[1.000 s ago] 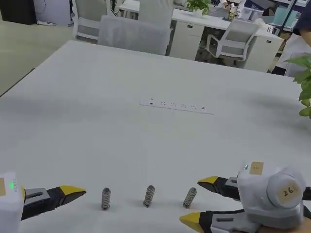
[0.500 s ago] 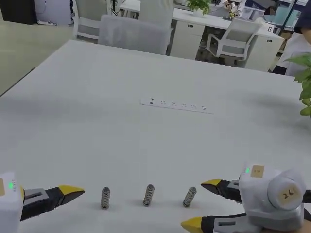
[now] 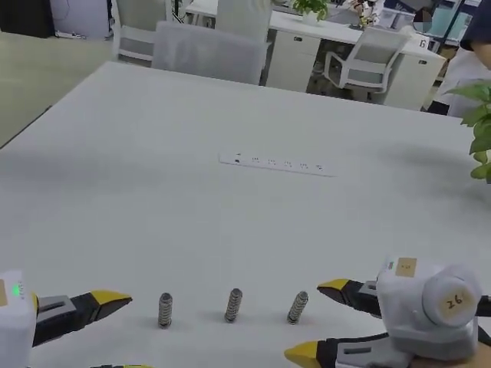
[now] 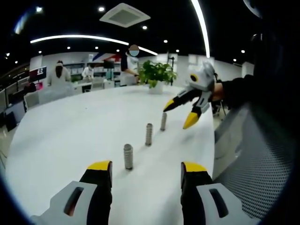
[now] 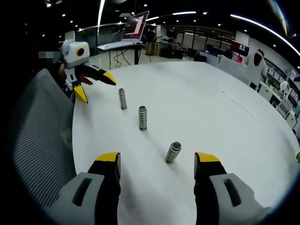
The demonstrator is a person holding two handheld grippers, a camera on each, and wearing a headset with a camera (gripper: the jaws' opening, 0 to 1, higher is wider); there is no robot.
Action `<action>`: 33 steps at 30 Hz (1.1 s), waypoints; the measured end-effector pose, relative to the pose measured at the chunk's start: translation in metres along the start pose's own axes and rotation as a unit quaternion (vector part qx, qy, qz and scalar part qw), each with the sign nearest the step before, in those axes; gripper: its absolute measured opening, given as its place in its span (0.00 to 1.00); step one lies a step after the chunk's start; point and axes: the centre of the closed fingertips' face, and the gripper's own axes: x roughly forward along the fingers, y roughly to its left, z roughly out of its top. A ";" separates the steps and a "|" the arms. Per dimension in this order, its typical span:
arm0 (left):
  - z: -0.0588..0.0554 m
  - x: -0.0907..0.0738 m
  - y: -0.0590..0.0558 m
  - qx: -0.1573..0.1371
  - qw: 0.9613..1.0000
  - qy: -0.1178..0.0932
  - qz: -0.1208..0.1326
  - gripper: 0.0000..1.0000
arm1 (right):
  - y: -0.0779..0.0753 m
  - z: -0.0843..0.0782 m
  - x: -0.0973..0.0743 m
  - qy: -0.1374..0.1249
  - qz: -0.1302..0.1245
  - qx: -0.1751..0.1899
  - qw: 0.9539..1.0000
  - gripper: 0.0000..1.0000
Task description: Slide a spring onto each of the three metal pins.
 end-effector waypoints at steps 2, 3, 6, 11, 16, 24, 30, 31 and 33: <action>0.000 0.000 0.000 0.000 1.000 0.000 0.000 0.54 | 0.000 0.000 0.000 0.000 0.000 0.000 1.000 0.63; 0.000 0.000 0.000 0.000 1.000 -0.001 0.000 0.54 | 0.000 0.000 0.000 0.000 0.000 0.000 1.000 0.63; 0.001 0.000 0.001 -0.001 1.000 -0.001 0.001 0.54 | 0.000 0.000 -0.001 -0.002 -0.001 0.002 1.000 0.63; 0.000 0.001 0.001 -0.001 1.000 -0.001 0.001 0.55 | -0.001 0.001 -0.001 -0.004 0.000 0.003 1.000 0.63; 0.000 0.001 0.002 -0.002 1.000 0.000 0.002 0.55 | -0.001 0.000 -0.001 -0.003 0.003 0.004 1.000 0.64; 0.000 0.002 0.002 -0.003 1.000 0.000 0.002 0.55 | 0.001 -0.002 -0.001 0.000 0.008 0.004 1.000 0.65; -0.002 0.003 0.003 -0.004 1.000 0.002 0.003 0.55 | 0.000 -0.003 -0.002 -0.002 0.009 0.002 1.000 0.65; -0.002 0.003 0.003 -0.004 1.000 0.002 0.003 0.55 | 0.000 -0.003 -0.003 -0.002 0.010 0.002 1.000 0.65; -0.002 0.003 0.003 -0.004 1.000 0.003 0.004 0.55 | 0.000 -0.004 -0.003 -0.003 0.011 0.003 1.000 0.65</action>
